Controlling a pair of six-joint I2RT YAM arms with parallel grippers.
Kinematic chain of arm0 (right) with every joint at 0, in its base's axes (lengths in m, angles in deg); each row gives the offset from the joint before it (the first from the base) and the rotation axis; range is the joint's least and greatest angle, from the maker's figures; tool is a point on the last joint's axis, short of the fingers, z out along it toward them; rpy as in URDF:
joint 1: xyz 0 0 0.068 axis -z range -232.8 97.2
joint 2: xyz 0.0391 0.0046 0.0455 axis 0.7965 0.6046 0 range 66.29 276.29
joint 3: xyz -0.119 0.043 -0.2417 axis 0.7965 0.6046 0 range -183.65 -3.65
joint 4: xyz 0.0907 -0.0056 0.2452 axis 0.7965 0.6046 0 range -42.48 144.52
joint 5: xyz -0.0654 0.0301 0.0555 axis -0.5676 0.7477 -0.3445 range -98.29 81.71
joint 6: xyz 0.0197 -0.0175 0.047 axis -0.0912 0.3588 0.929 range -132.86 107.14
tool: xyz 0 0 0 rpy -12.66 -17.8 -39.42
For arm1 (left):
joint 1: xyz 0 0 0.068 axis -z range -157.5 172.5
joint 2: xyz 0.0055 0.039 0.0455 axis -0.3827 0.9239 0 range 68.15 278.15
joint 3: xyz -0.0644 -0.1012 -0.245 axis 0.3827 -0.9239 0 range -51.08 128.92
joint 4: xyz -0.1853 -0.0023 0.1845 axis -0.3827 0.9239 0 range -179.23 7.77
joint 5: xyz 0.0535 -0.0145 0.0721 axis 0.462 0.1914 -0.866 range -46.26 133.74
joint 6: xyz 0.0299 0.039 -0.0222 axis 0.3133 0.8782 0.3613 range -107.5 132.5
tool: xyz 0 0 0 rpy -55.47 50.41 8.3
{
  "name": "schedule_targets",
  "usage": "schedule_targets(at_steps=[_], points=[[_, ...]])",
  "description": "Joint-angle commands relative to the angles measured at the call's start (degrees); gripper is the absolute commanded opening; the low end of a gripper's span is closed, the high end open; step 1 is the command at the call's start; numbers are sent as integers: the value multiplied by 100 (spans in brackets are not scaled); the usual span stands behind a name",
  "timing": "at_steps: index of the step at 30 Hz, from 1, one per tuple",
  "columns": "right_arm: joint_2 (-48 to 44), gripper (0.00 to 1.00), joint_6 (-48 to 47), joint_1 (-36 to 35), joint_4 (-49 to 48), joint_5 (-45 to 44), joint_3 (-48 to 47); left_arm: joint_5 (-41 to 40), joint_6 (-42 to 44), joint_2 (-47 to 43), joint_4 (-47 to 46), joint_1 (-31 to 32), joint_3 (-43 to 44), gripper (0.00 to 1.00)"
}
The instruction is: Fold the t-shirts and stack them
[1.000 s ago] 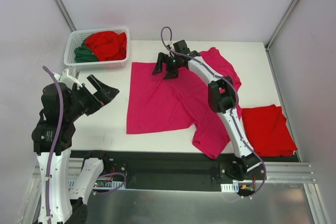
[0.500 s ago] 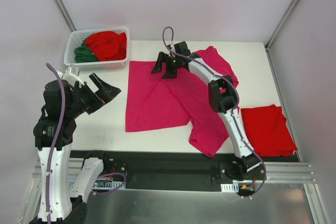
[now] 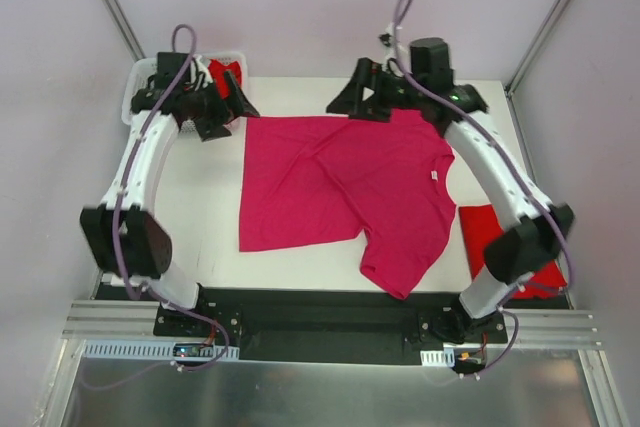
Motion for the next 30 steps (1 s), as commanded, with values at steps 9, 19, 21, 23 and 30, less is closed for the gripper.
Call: schedule_targets(at_steps=[9,19,21,23,30], points=[[-2501,96,-990,84,2484,-857,1864,-1878,1110,3267,594,1477,3031,99],[-3012,96,-1104,84,3136,-1095,2225,-2935,1243,4595,1703,1602,4467,99],[-3021,96,-1139,93,3241,-1104,2243,-2706,1120,4789,1791,1496,4450,99],[-3012,96,-1174,93,3303,-1095,2251,-2600,1075,4912,1809,1399,4502,99],[-2907,96,-1289,93,3444,-1069,2216,-1169,619,5439,1563,1013,5021,99]])
